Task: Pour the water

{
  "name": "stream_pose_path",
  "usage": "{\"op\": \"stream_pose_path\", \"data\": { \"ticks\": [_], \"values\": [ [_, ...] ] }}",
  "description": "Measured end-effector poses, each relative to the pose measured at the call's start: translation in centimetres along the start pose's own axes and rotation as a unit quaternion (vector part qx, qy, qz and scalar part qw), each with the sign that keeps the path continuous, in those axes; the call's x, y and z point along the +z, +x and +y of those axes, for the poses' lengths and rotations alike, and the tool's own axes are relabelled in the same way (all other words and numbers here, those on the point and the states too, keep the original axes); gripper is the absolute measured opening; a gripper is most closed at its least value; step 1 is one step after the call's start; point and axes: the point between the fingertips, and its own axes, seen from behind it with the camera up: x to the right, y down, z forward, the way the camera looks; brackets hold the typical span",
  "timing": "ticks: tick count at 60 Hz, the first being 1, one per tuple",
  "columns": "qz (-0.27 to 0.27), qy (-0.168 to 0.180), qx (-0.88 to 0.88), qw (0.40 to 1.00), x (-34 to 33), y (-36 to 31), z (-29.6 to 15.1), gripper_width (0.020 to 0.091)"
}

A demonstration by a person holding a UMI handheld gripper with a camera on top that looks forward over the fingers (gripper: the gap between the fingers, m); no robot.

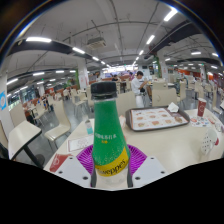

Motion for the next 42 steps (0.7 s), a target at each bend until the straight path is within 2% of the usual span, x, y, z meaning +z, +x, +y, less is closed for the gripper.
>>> {"op": "stream_pose_path", "data": {
  "ticks": [9, 15, 19, 23, 31, 36, 42],
  "values": [
    [-0.034, 0.058, 0.147, 0.987, -2.1, 5.3, -10.2, 0.0409],
    [-0.066, 0.073, 0.309, 0.946, -3.1, 11.3, -13.6, 0.0408],
    [-0.082, 0.066, 0.409, 0.907, -2.8, 15.6, -13.2, 0.0406],
    [-0.108, 0.042, 0.511, 0.852, -3.2, 19.1, -12.1, 0.0408],
    [-0.163, 0.006, 0.709, 0.686, -3.4, 23.4, -9.4, 0.0403],
    [-0.199, 0.003, 0.768, 0.608, -4.8, 24.1, -9.6, 0.0406],
    [-0.226, 0.002, 0.809, 0.542, -4.3, 24.4, -8.9, 0.0404]
  ]
}}
